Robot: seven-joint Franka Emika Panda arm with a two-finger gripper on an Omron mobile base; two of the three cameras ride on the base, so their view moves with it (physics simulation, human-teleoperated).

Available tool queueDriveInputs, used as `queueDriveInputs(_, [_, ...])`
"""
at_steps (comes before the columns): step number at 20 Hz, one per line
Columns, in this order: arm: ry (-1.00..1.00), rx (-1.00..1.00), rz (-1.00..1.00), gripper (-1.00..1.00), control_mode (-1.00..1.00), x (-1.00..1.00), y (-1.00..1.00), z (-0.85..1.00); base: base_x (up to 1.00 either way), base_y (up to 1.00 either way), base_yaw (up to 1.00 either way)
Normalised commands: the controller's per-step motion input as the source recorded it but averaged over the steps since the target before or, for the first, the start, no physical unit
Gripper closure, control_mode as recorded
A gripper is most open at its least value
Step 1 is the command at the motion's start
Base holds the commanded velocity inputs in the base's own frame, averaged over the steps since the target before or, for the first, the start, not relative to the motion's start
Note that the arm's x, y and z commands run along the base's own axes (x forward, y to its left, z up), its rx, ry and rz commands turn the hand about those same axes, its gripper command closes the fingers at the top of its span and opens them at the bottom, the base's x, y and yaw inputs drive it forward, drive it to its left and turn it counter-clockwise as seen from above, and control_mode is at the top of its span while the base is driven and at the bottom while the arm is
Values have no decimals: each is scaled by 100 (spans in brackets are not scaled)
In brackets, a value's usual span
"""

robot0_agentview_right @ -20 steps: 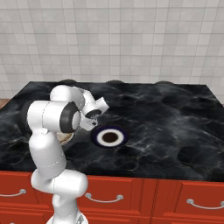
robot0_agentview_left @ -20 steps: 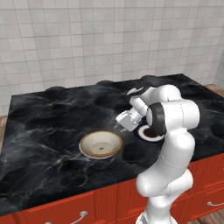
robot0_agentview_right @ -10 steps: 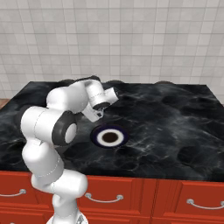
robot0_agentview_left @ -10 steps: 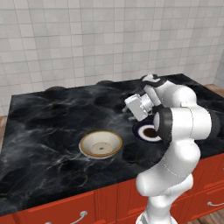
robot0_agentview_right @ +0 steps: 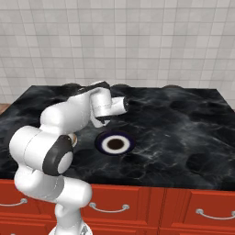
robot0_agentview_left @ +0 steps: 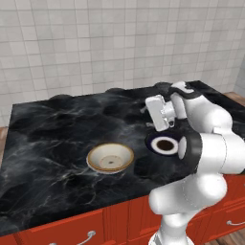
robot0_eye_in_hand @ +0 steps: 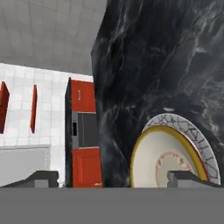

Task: Move the bowls from the cabinet to the plates on the dining table.

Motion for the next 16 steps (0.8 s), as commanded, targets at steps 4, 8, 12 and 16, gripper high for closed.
queueDriveInputs(4, [20, 15, -37, -100, -100, 0, -18, 33, 0, 0, 0])
queueDriveInputs(8, [20, 15, -37, -100, -100, 0, -18, 33, 0, 0, 0])
queueDriveInputs(12, [17, 5, -41, -100, -100, 0, -11, 26, 0, 0, 0])
queueDriveInputs(16, [27, 0, -37, -100, -100, 8, -21, 27, 0, 0, 0])
